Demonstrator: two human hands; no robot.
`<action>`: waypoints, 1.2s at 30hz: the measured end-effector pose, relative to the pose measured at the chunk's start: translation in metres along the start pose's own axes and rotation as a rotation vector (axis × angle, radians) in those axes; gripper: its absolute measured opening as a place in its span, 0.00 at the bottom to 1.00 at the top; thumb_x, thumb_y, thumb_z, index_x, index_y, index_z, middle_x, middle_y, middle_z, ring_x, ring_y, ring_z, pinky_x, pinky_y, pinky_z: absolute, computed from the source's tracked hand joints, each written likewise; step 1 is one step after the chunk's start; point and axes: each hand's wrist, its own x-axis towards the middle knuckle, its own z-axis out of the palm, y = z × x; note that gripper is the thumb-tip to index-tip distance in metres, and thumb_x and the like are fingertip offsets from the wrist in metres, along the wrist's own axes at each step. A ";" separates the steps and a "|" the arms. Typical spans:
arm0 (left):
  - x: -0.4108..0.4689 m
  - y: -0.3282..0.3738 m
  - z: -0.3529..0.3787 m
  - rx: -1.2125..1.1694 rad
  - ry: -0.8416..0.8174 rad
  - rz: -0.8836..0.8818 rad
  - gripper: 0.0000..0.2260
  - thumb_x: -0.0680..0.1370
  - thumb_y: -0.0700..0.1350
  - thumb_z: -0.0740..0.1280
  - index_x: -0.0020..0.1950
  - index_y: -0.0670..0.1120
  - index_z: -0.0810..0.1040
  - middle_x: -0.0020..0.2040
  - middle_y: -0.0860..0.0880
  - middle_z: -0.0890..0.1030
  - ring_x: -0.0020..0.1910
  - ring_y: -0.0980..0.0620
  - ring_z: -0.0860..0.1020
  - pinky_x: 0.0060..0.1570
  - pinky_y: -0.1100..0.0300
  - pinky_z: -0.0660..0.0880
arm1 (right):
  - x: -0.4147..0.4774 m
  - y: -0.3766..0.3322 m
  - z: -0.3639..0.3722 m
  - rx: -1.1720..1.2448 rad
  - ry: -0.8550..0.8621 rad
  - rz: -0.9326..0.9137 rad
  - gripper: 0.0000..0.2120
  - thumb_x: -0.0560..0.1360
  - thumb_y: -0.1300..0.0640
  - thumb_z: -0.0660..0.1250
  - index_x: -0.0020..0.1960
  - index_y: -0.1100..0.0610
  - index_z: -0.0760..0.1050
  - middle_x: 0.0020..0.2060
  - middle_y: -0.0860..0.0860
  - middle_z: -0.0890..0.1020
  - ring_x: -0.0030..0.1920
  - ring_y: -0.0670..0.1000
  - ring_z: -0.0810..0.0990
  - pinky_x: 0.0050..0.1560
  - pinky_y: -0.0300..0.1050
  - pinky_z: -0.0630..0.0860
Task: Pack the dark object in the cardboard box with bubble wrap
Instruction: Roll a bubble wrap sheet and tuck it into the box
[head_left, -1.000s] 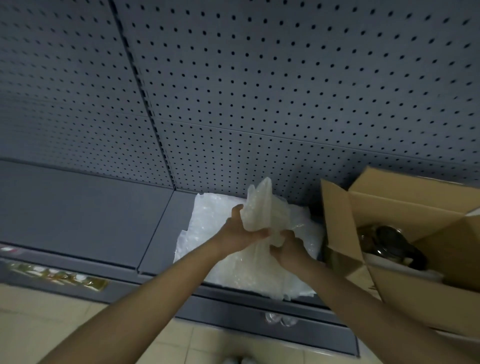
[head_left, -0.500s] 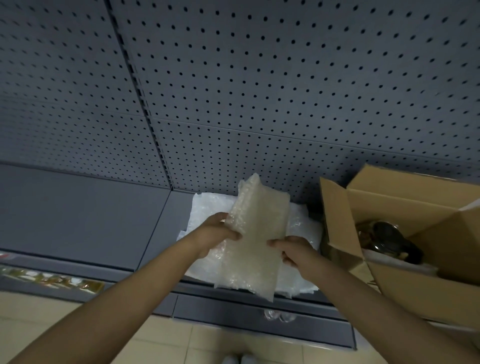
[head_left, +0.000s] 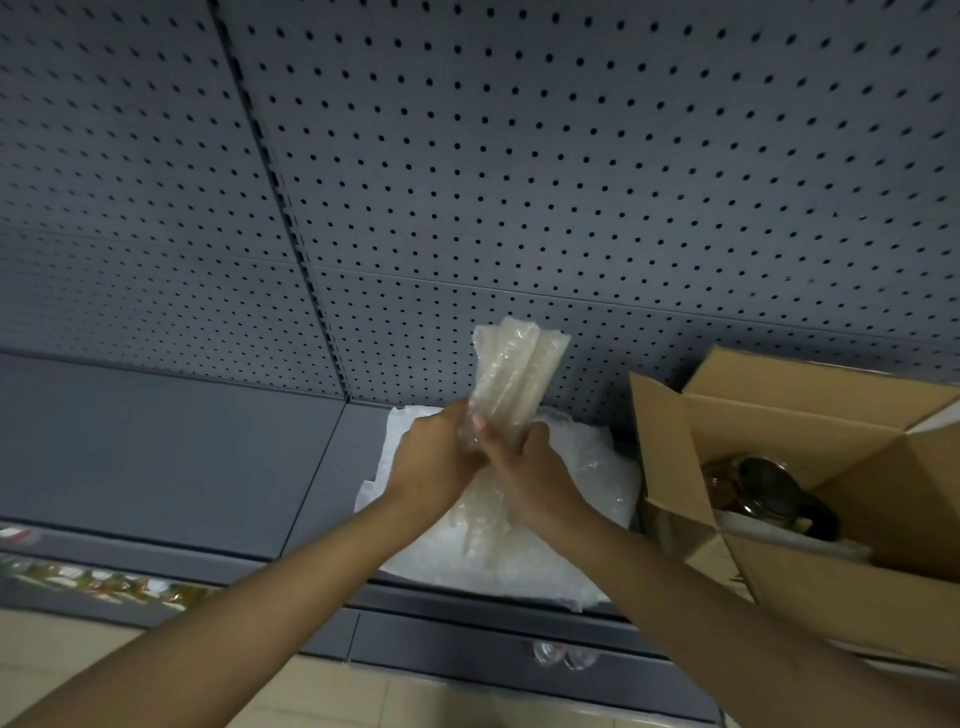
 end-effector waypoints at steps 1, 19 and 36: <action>0.000 0.004 -0.001 0.032 -0.011 0.041 0.10 0.72 0.42 0.71 0.53 0.44 0.79 0.45 0.47 0.83 0.41 0.49 0.79 0.38 0.62 0.69 | 0.001 -0.003 -0.003 0.007 0.015 0.006 0.35 0.73 0.33 0.59 0.67 0.59 0.61 0.55 0.51 0.77 0.43 0.44 0.75 0.38 0.37 0.69; 0.023 0.034 -0.084 -0.502 -0.534 0.144 0.21 0.75 0.35 0.70 0.66 0.49 0.75 0.60 0.49 0.80 0.59 0.55 0.79 0.58 0.69 0.75 | -0.006 -0.017 -0.100 0.214 0.092 -0.225 0.20 0.75 0.52 0.69 0.64 0.55 0.72 0.52 0.49 0.83 0.47 0.47 0.85 0.42 0.40 0.82; 0.045 0.192 0.088 -0.713 -0.509 0.032 0.22 0.72 0.42 0.74 0.63 0.52 0.72 0.49 0.52 0.83 0.45 0.58 0.84 0.46 0.60 0.82 | -0.038 0.057 -0.313 0.130 -0.044 -0.140 0.19 0.72 0.43 0.66 0.61 0.46 0.75 0.53 0.45 0.84 0.54 0.47 0.83 0.50 0.42 0.79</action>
